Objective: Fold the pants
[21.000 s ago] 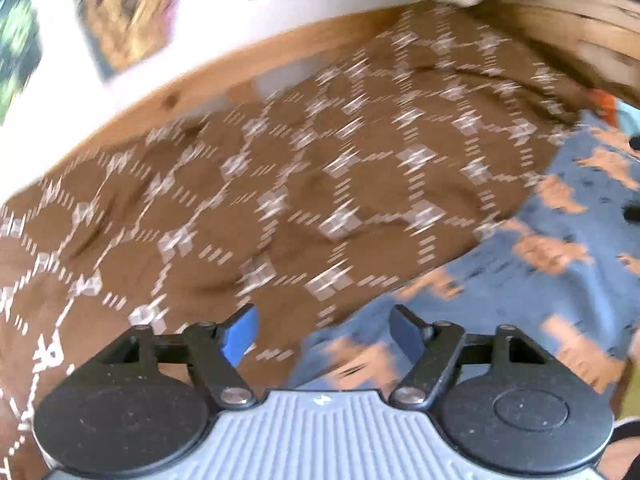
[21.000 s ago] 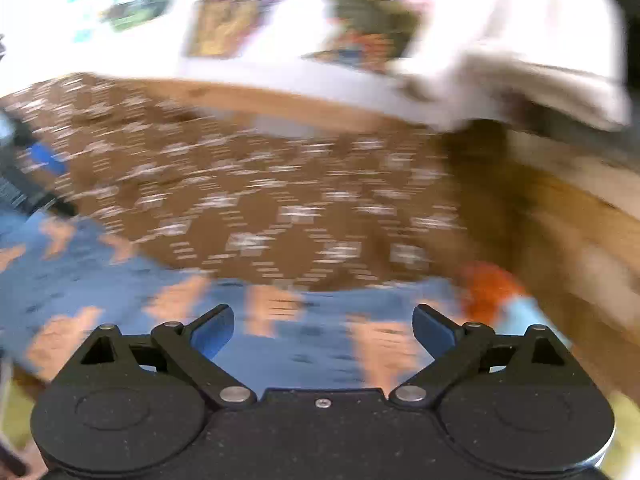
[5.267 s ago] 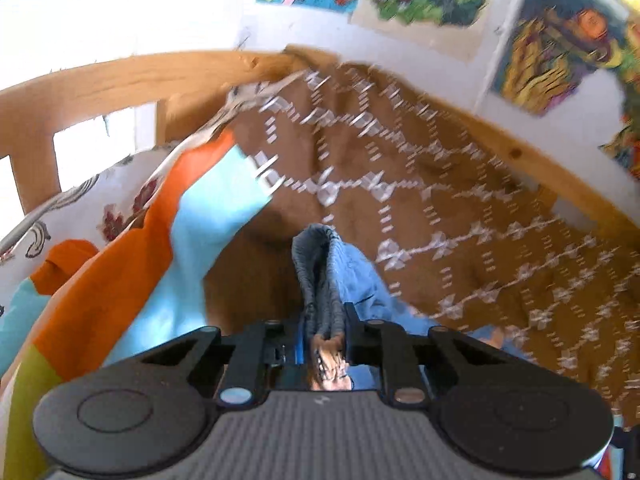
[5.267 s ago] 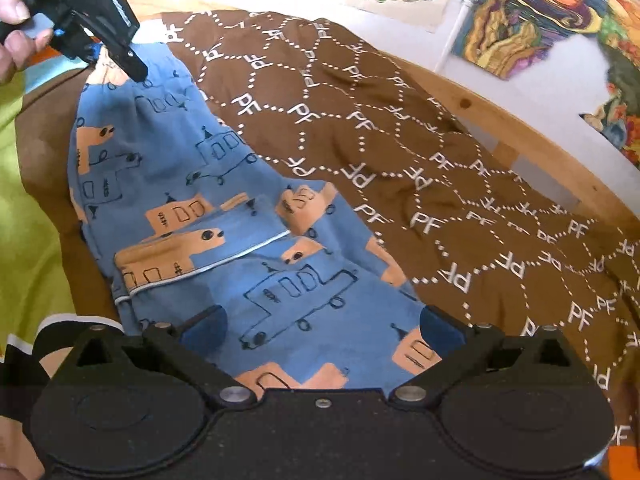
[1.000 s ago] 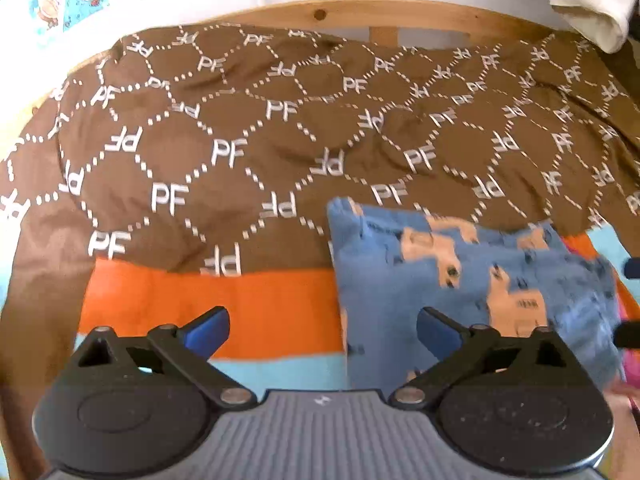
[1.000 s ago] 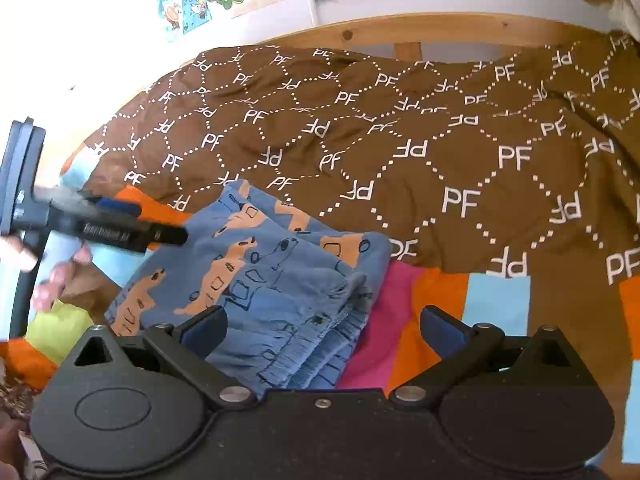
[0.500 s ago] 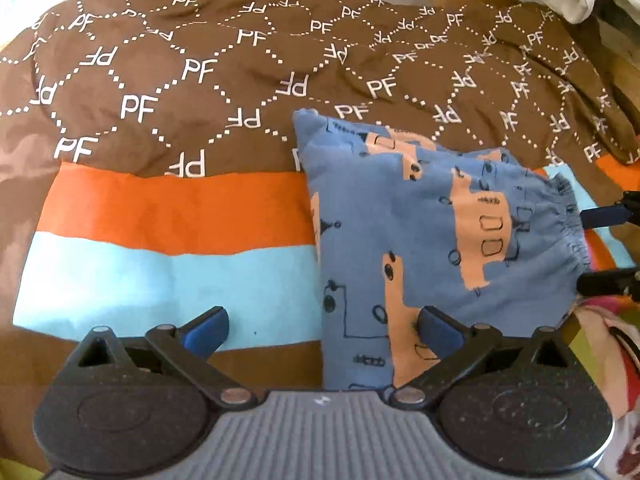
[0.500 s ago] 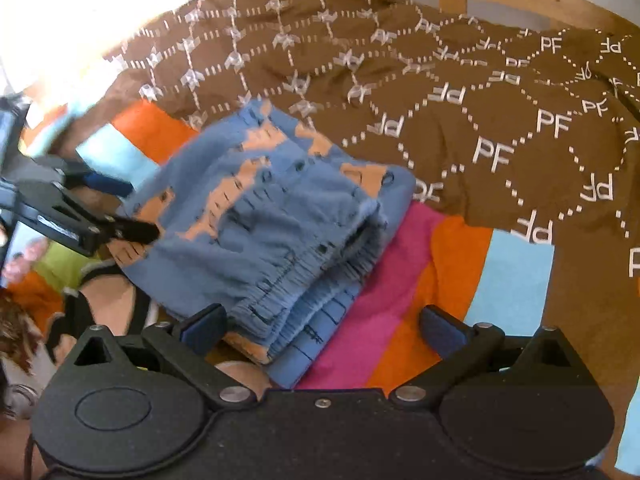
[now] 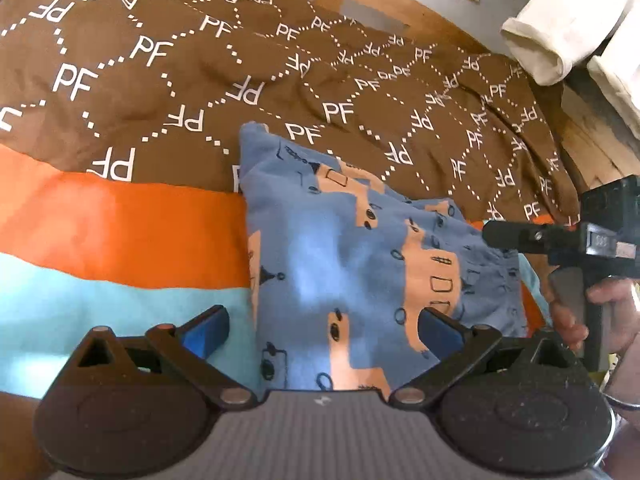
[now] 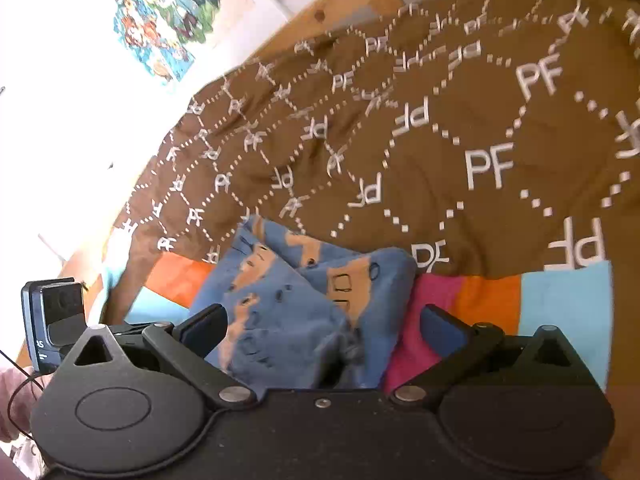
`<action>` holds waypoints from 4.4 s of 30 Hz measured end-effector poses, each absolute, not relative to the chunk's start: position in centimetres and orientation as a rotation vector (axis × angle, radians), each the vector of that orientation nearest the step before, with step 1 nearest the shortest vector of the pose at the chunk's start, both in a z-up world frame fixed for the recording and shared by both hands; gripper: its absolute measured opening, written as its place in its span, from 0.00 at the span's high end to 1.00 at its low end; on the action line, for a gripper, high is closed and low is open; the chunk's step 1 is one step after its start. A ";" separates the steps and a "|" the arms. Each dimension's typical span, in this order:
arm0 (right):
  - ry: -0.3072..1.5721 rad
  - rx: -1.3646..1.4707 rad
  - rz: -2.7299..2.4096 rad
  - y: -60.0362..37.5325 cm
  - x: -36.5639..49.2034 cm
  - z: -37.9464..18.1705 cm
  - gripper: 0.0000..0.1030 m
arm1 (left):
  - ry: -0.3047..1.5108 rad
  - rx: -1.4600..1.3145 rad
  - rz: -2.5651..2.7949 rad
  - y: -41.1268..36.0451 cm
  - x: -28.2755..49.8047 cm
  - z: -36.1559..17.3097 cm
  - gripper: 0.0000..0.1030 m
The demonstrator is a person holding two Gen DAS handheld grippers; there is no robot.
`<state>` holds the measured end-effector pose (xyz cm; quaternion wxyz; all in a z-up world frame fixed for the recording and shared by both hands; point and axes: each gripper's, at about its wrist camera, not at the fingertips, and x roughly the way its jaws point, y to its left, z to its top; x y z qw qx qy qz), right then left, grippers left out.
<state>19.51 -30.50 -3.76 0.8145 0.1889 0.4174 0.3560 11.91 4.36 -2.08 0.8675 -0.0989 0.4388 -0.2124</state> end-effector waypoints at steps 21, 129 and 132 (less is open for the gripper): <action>0.889 0.575 0.669 -32.4 17.1 -4.6 0.62 | 0.976 -0.415 -0.450 7.8 12.1 -2.4 0.11; 0.450 0.039 0.214 -27.2 4.8 3.7 0.01 | 0.611 0.015 -0.036 1.7 5.4 5.6 0.00; 0.461 0.047 0.209 -27.3 5.0 3.5 0.01 | 0.610 0.026 -0.035 1.6 5.4 5.6 0.00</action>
